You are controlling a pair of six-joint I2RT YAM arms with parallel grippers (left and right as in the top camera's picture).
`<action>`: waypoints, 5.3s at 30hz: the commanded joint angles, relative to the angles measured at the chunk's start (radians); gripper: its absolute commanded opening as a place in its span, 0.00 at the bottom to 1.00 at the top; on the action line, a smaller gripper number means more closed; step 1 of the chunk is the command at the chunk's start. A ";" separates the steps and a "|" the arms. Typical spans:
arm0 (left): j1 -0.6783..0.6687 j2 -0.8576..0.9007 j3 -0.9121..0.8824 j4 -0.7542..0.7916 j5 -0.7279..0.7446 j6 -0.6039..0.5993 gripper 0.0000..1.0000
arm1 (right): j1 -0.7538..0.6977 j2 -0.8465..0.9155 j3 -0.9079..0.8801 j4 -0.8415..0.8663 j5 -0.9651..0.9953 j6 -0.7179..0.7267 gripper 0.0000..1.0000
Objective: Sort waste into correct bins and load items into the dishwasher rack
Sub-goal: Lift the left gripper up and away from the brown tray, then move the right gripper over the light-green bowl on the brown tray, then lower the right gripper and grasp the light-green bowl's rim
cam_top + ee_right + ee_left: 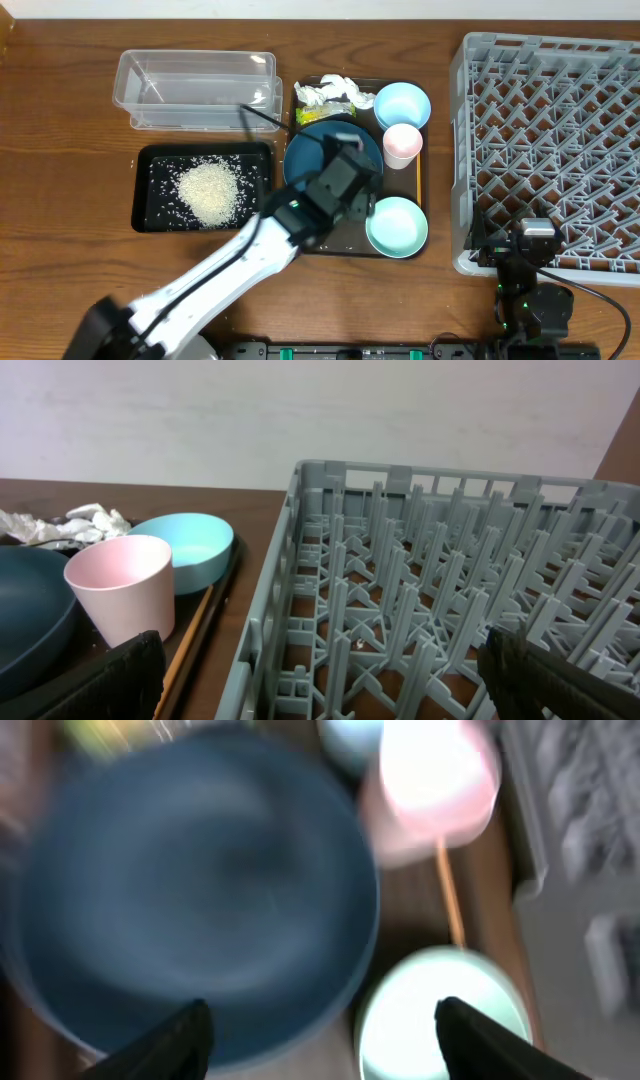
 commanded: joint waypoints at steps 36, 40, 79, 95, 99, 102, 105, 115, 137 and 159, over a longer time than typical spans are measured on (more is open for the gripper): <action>0.645 0.134 0.470 -0.579 -0.086 -0.014 0.87 | -0.005 -0.002 -0.001 -0.004 -0.005 -0.008 0.99; 0.783 0.134 0.470 -0.635 -0.087 -0.014 0.87 | -0.005 -0.001 -0.001 -0.004 -0.005 -0.008 0.99; 0.999 0.134 0.470 -0.710 -0.083 -0.051 0.97 | -0.002 0.238 0.151 0.760 -0.373 0.320 0.99; 0.999 0.134 0.470 -0.710 -0.083 -0.051 0.97 | 0.126 1.164 1.070 -0.072 -0.775 0.060 0.99; 0.999 0.134 0.470 -0.710 -0.083 -0.051 0.97 | 0.173 1.246 1.107 -0.168 -0.776 0.045 0.99; 0.999 0.134 0.470 -0.710 -0.083 -0.051 0.97 | 0.180 1.280 1.107 -0.189 -0.813 0.127 0.99; 0.999 0.134 0.470 -0.710 -0.083 -0.051 0.97 | 0.181 1.303 1.107 -0.237 -0.854 0.258 0.99; 0.999 0.134 0.470 -0.710 -0.083 -0.051 0.97 | 0.296 1.321 1.107 -0.410 -0.389 0.317 0.99; 0.999 0.134 0.470 -0.710 -0.083 -0.051 0.97 | 0.614 1.610 1.108 -0.663 -0.026 0.399 0.99; 0.999 0.134 0.470 -0.710 -0.083 -0.051 0.97 | 0.708 1.745 1.182 -0.703 0.040 0.442 0.99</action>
